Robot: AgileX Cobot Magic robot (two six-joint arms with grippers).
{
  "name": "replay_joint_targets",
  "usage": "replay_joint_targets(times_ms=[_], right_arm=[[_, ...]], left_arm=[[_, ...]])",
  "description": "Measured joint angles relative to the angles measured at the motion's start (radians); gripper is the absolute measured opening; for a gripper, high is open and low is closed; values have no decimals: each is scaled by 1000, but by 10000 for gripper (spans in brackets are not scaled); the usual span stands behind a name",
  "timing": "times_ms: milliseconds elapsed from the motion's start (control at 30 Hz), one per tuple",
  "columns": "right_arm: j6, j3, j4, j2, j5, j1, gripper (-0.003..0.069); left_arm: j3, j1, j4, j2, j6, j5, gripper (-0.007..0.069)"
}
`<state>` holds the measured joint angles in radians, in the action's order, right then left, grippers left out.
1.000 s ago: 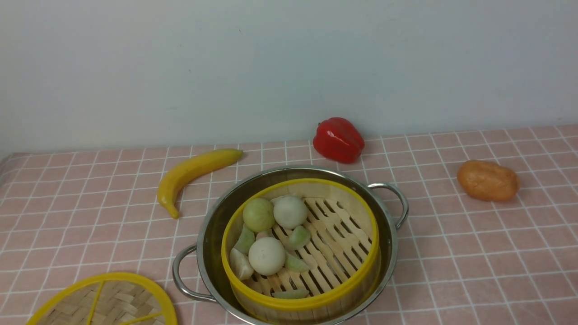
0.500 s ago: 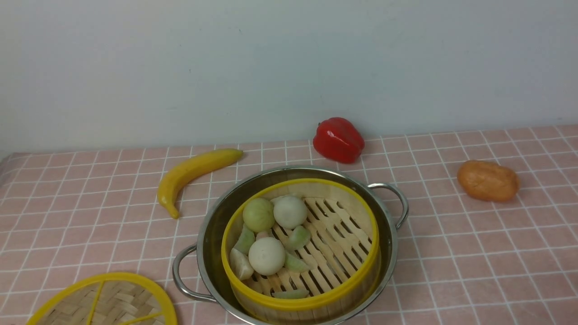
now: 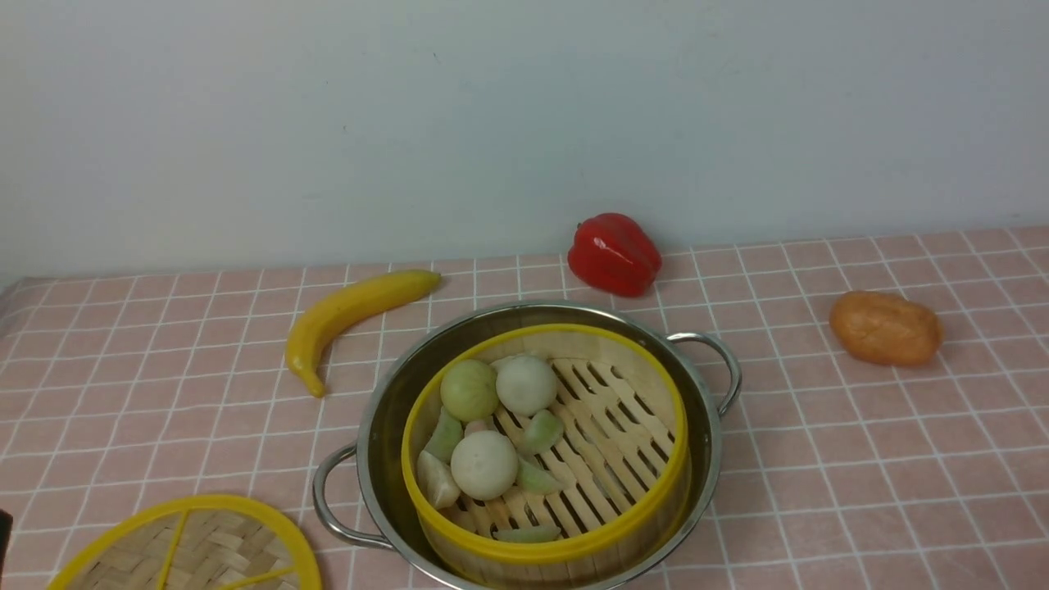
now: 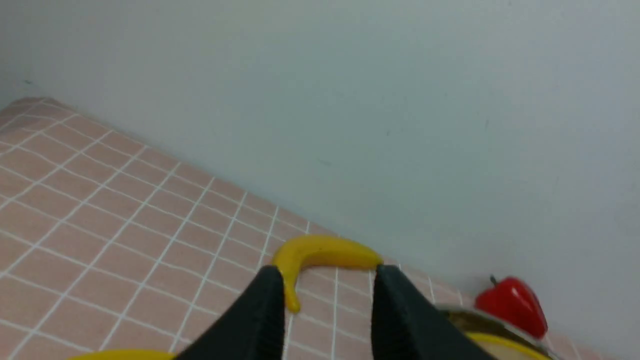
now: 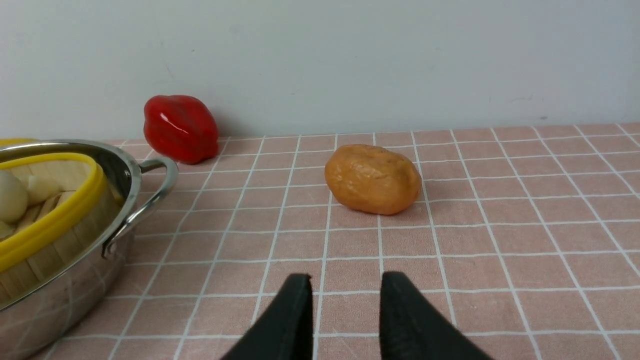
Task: Place the steamer in the pot on the pink tablecloth, and put the lid on the steamer.
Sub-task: 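Grasp the bamboo steamer lid lying on the table by its centre knob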
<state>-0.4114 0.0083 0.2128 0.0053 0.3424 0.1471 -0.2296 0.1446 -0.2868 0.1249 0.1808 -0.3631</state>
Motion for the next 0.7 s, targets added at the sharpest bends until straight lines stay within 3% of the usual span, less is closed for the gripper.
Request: replay_joint_targets(times_ms=[167,300,467,700], right_arm=[[0,0,0,0,0,0,228],[0,0,0,0,0,0,237],[0,0,0,0,0,0,239],[0,0,0,0,0,0,240]], left_arm=[[-231,0,92,283,-38,-401,243],[-383,0,250,611,-59,-698,243],[-477,0,361,922,-59,-734,243],[-577,0,330,1210,-69,-688,243]])
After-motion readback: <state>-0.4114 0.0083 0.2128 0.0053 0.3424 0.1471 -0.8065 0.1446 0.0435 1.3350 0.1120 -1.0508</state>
